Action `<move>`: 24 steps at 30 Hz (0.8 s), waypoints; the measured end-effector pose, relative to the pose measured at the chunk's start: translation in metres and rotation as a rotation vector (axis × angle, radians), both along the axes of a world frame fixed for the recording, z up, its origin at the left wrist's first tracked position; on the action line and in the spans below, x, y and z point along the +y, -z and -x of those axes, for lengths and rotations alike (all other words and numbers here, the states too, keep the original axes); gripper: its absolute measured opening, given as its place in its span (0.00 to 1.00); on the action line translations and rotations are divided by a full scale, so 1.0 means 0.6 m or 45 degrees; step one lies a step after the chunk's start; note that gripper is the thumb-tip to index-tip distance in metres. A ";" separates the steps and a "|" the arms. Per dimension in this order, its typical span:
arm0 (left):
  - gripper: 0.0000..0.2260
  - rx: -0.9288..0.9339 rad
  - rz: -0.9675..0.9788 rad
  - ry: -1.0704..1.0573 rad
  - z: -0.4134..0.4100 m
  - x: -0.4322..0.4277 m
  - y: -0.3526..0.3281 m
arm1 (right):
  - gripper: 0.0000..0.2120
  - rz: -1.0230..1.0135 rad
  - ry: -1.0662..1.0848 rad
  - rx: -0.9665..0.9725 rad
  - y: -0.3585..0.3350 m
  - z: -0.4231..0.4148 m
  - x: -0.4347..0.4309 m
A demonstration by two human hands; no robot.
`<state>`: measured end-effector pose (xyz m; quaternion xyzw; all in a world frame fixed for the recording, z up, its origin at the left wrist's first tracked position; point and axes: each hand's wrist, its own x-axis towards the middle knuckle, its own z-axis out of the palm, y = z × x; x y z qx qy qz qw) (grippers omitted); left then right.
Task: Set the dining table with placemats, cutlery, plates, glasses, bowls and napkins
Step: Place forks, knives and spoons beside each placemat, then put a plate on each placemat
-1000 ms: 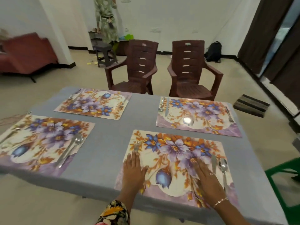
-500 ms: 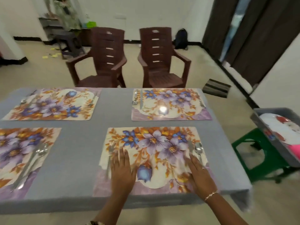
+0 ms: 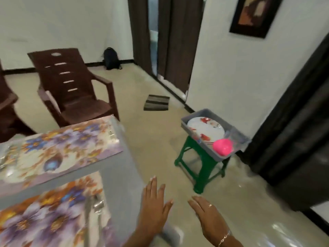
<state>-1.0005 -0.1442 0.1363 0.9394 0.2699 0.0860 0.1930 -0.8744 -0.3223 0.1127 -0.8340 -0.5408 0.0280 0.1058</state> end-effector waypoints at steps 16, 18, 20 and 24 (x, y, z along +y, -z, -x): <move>0.32 0.169 0.098 0.024 -0.426 0.022 -0.045 | 0.38 0.144 0.378 -0.004 -0.055 -0.421 -0.015; 0.36 0.137 0.134 -0.017 -0.481 0.064 -0.032 | 0.35 0.138 0.409 0.055 -0.068 -0.466 0.021; 0.26 0.161 0.163 -0.037 -0.535 0.108 -0.023 | 0.30 0.132 0.422 0.128 -0.077 -0.513 0.061; 0.23 0.214 0.229 -0.060 -0.628 0.188 -0.015 | 0.28 0.176 0.609 0.405 -0.075 -0.612 0.140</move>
